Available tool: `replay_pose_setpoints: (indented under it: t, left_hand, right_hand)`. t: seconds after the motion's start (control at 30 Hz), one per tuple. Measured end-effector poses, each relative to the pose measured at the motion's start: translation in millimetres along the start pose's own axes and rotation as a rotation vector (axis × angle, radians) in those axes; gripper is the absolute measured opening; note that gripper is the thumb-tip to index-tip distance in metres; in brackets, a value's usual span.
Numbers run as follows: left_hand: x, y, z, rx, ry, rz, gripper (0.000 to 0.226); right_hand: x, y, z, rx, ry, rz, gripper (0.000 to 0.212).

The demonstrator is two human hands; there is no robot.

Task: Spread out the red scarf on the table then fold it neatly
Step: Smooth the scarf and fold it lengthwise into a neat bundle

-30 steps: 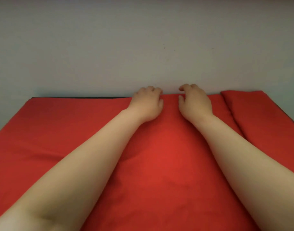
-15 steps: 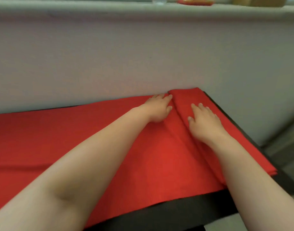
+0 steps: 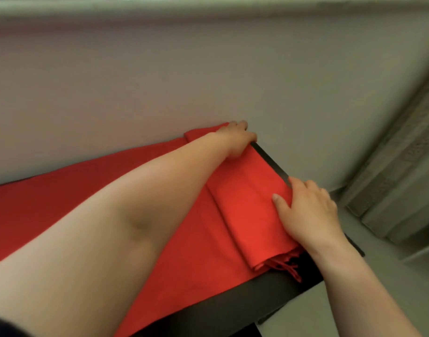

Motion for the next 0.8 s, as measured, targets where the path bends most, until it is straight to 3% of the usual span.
replay_pose_setpoints:
  t: [0.13,0.23,0.5,0.8]
  left_hand:
    - [2.3,-13.8,3.0,0.020,0.000,0.010,0.026]
    - [-1.8,-22.8,9.9,-0.056,0.101,-0.046,0.018]
    - [-21.2,-30.0,45.0,-0.320,0.283,-0.118,0.018]
    - [28.9,53.6,68.1,-0.523,0.375,-0.088,0.033]
  right_hand:
    - [-19.0,-4.2,2.5,0.071,-0.109,-0.082,0.044]
    - [-30.4,-8.4,2.9,0.087,-0.149,-0.090,0.029]
    - [-60.4,-7.5,42.8,-0.156,-0.238,-0.164,0.025]
    - [7.2,38.0,81.0,-0.278,-0.357,0.150,0.011]
Point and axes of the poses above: each hand's wrist, its own y-axis away from the middle knuckle, its own z-axis out of the back of the hand, x = y × z, the point moved 5 cm from there along -y, towards the middle knuckle, and after that the axes turned 6 degrees about x, right-handed, at the moved point
